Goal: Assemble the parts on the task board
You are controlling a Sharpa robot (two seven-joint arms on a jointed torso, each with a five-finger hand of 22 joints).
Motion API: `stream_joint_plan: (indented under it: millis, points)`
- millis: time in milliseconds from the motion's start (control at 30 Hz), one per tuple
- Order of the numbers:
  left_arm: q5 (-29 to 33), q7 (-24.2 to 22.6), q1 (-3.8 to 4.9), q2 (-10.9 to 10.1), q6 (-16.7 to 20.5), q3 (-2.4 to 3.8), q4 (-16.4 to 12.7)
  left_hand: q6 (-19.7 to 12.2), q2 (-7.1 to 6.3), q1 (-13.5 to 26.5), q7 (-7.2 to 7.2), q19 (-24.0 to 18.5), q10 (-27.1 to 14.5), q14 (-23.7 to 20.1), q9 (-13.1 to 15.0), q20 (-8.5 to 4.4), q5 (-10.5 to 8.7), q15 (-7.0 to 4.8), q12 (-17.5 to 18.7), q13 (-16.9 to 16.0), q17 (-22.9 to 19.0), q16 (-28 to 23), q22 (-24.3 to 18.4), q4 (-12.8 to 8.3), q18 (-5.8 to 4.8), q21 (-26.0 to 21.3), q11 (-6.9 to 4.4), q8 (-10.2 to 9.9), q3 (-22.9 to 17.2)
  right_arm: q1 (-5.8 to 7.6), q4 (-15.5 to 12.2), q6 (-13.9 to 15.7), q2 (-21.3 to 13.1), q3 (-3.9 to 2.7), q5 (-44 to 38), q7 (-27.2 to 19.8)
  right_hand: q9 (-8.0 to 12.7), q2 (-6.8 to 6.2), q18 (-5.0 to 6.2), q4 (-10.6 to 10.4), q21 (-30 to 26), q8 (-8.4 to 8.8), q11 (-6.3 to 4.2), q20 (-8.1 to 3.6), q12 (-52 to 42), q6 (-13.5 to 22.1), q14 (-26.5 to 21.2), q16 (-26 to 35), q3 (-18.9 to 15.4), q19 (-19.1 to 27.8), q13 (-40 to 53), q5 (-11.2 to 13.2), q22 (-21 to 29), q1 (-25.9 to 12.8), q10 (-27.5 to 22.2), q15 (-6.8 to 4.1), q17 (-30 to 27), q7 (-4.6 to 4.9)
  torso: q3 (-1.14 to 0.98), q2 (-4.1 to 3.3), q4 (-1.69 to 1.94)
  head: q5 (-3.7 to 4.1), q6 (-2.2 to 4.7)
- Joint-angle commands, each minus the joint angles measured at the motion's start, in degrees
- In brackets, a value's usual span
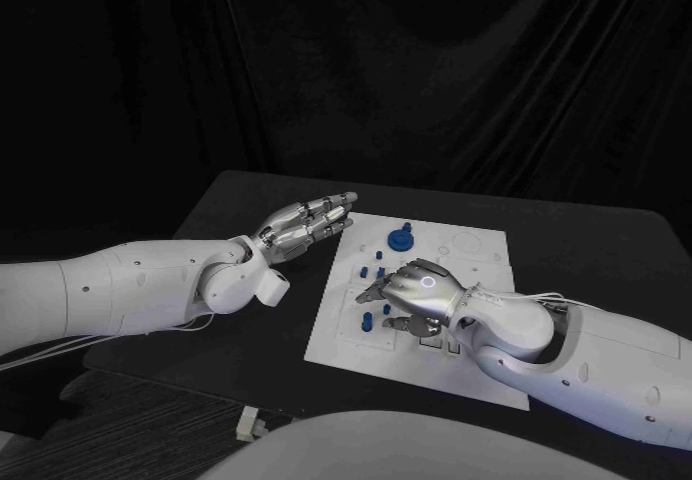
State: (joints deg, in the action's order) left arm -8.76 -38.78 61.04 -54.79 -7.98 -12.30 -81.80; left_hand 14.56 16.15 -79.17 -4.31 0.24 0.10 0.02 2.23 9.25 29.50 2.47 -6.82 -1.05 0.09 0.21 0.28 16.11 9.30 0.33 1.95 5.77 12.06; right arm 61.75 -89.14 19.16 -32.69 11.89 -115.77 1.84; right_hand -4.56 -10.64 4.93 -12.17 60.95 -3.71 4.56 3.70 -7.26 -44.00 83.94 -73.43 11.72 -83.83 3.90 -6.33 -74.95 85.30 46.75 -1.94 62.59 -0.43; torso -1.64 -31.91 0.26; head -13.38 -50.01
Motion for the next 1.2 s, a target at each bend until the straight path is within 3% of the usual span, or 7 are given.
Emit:
stream_joint_plan:
  millis: [33,333,500,700,833,1033,1200]
  points:
    - [0.3,-3.5,-0.09,0.1,-0.9,0.06,0.0,0.2,-0.07,-0.6,-0.04,0.0,0.1,0.0,0.0,0.4,0.27,0.29,-0.1,-0.1,-0.1,-0.2,0.1,0.1,1.03,-0.1,0.45,0.2,-0.4,0.41,-0.7,3.9,-0.6,-0.01,-0.1,-0.2,0.1,0.25,0.44,-0.3,0.1,-0.36,0.03,0.11,-0.2,-0.3,0.3,-0.3,0.0,-0.3,0.1,0.4,-7.9,0.3,0.5,-0.14,0.0,-0.02,-0.01,0.02,0.01,0.0,0.01]
    - [0.3,-3.7,-0.09,-0.2,-0.6,0.06,-0.3,0.2,-0.37,-0.7,-0.08,0.0,0.1,0.0,0.0,0.46,0.31,0.24,-0.2,-0.1,-0.1,-0.2,0.1,0.0,1.04,-0.1,0.5,0.3,-0.3,4.54,-3.9,10.2,-5.5,-0.01,9.3,0.6,-0.1,0.24,0.34,-2.9,1.0,-1.48,-0.35,-0.29,-3.3,-2.4,1.3,-1.2,-0.6,-1.1,0.4,0.6,-8.0,-1.4,3.6,-0.57,1.1,0.65,-0.01,-0.03,0.02,0.52,0.01]
    - [0.3,-3.6,-0.09,-0.5,-0.5,0.06,-0.4,0.3,-0.47,-0.8,-0.09,0.0,0.1,0.0,0.0,0.48,0.4,0.23,-0.3,-0.1,-0.1,-0.2,0.1,-0.1,1.05,-0.1,0.51,0.4,-0.3,9.4,-5.8,9.4,-10.6,-0.01,20.3,4.4,-1.3,2.11,0.2,-3.0,1.1,-4.2,-1.69,-0.29,-11.2,-8.7,1.6,-1.1,-0.4,-1.5,3.1,0.1,-8.0,-3.5,14.8,-0.2,0.9,5.05,-0.01,-0.06,-0.01,0.94,0.01]
    - [0.3,-3.3,-0.1,-0.4,-0.4,0.06,-0.3,0.3,-0.47,-1.1,-0.12,0.0,0.1,0.0,0.0,0.61,0.82,0.31,-0.3,-0.1,-0.1,-0.2,0.1,-0.2,1.05,-0.1,0.57,0.5,-0.5,12.58,-7.5,1.4,-16.9,0.0,36.9,15.6,-4.0,2.53,1.24,0.7,-5.7,-8.43,-5.33,-1.98,-42.0,-18.4,-1.7,4.1,0.7,1.1,27.4,-3.3,-6.4,-3.2,23.3,-2.37,-6.0,4.53,-0.02,-0.04,0.07,2.36,0.01]
    - [0.3,-2.9,-0.1,-0.2,-0.5,0.06,-0.5,0.3,-0.41,-1.5,-0.17,0.0,0.1,0.0,0.0,0.69,1.43,0.42,-0.3,-0.1,-0.1,-0.2,0.1,-0.4,1.06,-0.1,0.62,0.6,-0.8,13.19,-8.0,-8.6,-20.0,0.01,44.2,24.7,-7.1,4.1,-0.96,-4.0,7.4,-11.81,-5.54,-2.35,-74.4,-22.1,4.8,-13.6,-2.7,-1.6,70.3,-3.9,-9.9,-19.1,35.3,-3.14,22.1,2.56,-0.02,0.02,0.09,4.75,0.01]
    - [0.3,-2.5,-0.1,-0.2,-0.5,0.05,-0.4,0.8,-0.52,-1.8,-0.33,0.0,0.1,0.0,0.1,0.84,1.67,0.45,-0.4,-0.1,-0.1,-0.2,0.1,-0.6,1.05,-0.1,0.77,0.9,-0.9,13.28,-7.5,-22.1,-21.7,0.02,48.7,31.7,-9.7,6.46,-3.15,-4.1,20.2,-12.12,-6.8,-3.44,-81.6,-24.7,6.1,-16.6,-5.0,-4.1,83.7,-5.9,-12.8,-29.2,42.0,-4.15,27.4,1.99,0.09,0.11,-0.01,8.75,0.01]
    - [0.3,-2.6,-0.1,-0.2,-0.4,0.05,-0.6,0.9,-0.66,-1.9,-0.42,0.0,0.2,0.0,0.1,0.9,1.65,0.46,-0.5,-0.1,-0.1,-0.2,0.1,-0.6,1.05,-0.1,0.86,1.0,-0.9,12.9,-7.1,-26.3,-21.4,0.03,49.8,33.7,-9.9,7.37,-3.48,-3.7,22.2,-10.87,-6.78,-3.4,-80.5,-25.4,6.1,-16.6,-6.4,-4.3,81.8,-5.8,-13.2,-30.6,41.1,-3.95,27.4,1.99,0.11,0.05,-0.03,11.08,0.01]
